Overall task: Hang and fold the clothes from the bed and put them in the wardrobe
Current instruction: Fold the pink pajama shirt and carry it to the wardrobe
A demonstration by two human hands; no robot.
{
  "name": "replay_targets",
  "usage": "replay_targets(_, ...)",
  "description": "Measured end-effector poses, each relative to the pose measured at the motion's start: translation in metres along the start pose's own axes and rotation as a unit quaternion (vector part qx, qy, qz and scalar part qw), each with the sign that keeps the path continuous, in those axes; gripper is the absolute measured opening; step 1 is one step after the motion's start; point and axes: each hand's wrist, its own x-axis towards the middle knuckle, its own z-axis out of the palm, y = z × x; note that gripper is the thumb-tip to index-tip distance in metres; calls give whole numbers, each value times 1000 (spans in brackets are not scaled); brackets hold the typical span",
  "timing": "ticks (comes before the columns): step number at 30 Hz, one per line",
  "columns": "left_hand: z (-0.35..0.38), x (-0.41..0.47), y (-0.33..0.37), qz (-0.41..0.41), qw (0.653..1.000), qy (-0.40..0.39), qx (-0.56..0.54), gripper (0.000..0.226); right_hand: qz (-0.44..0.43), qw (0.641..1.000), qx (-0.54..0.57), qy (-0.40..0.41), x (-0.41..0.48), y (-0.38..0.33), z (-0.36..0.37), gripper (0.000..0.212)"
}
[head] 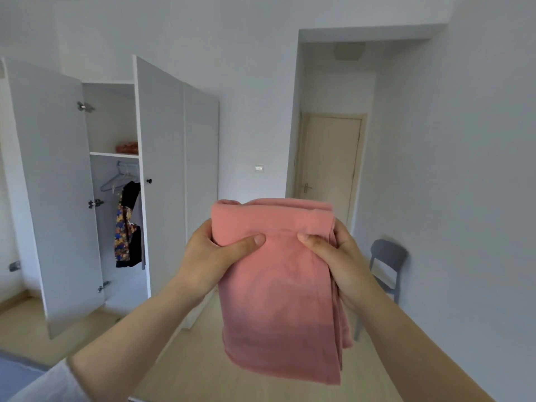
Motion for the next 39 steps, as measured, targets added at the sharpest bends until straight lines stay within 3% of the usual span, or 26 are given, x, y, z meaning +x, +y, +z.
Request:
replay_targets(11,11,151,-80,17,1000,12,8,69,-31,999,-18,-13,155,83,-24,37)
replay_targets(24,19,325,-169,6,999,45,22,73,-38,998,-6,-54,343,183,-44,46)
replay_targets(33,39,416,-214,18,988,136,74,67,-33,989,37,-139,473,250,-63,39)
replay_targets(39,16,457,-237,12,972,207,108,72,-27,977,65,-203,540,291,-35,33)
